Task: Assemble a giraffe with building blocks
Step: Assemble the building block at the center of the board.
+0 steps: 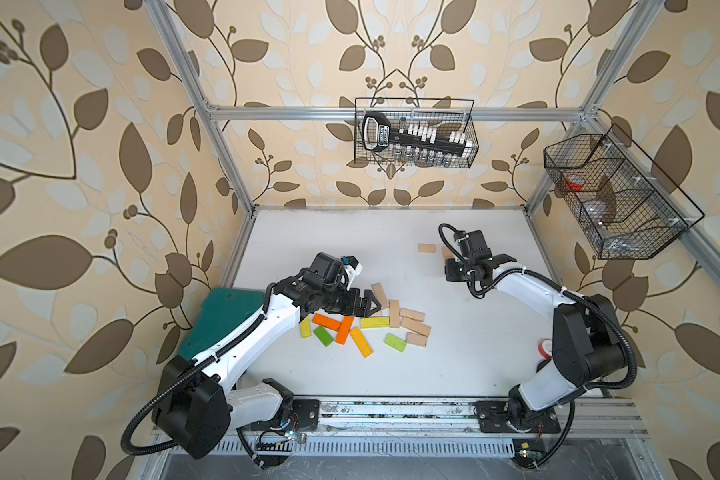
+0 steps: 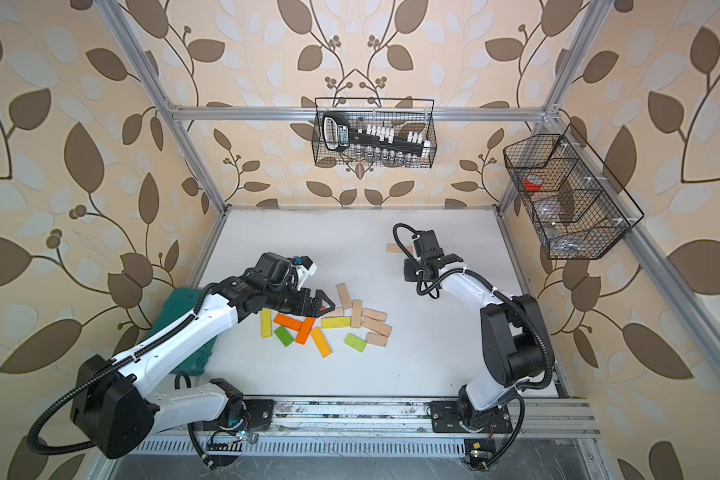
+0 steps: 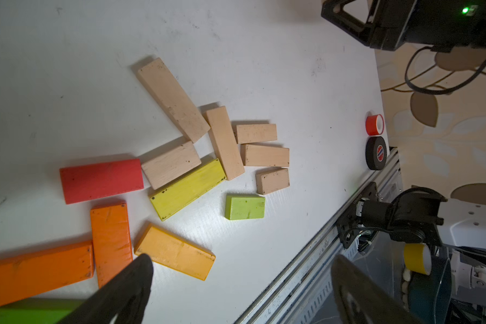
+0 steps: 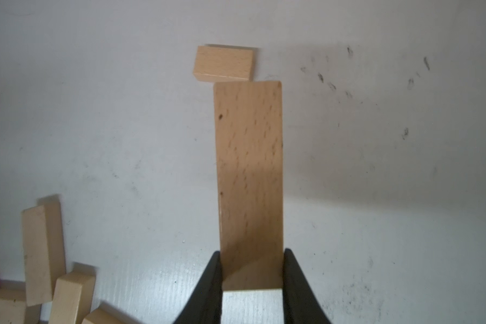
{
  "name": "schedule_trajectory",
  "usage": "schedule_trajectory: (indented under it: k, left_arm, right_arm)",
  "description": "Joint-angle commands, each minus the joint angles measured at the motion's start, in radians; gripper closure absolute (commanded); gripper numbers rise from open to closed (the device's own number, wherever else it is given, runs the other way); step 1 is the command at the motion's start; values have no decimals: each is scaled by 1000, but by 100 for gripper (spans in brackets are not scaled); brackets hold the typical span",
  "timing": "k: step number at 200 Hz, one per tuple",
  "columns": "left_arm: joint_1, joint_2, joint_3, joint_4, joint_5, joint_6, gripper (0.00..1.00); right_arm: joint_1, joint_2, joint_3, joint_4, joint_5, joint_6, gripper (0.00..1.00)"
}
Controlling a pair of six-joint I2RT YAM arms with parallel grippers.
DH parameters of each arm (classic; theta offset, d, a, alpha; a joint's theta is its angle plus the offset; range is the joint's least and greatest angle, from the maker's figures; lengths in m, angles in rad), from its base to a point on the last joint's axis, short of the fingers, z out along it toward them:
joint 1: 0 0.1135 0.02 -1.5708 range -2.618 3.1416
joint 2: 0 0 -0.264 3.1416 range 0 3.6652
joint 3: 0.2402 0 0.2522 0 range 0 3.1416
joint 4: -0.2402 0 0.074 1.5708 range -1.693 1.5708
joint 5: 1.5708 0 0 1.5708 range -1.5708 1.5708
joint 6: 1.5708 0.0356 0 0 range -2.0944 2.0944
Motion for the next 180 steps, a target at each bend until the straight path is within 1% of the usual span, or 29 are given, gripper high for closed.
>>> schedule_trajectory:
  k: [1, 37, 68, 92, 107, 122, 130, 147, 161, 180]
  left_arm:
    - [-15, 38, 69, 81, 28, -11, 1]
    - [-25, 96, 106, 83, 36, -16, 1]
    - [-24, 126, 133, 75, 42, -23, 1]
    - [-25, 137, 156, 71, 35, -12, 1]
    - [-26, 150, 176, 62, 33, -3, 1]
    - [-26, 163, 188, 60, 39, 2, 1]
    - [-26, 169, 192, 62, 44, 3, 1]
    - [-26, 182, 194, 64, 55, 2, 1]
    - [-25, 188, 192, 68, 63, -3, 1]
    - [-26, 192, 187, 71, 76, -8, 1]
  right_arm:
    - [-24, 73, -4, 17, -1, 116, 71]
    - [-25, 192, 46, 53, -11, 112, 72]
    - [-27, 278, 95, 48, -9, 113, 71]
    - [-29, 315, 116, 48, -7, 113, 67]
    - [-29, 325, 130, 44, -8, 110, 60]
    - [-30, 329, 147, 36, -7, 103, 46]
    - [-31, 327, 155, 31, -5, 98, 41]
    - [-32, 328, 172, 22, -7, 85, 34]
    - [-35, 332, 184, 13, -5, 75, 34]
    - [-43, 348, 200, 4, -19, 63, 44]
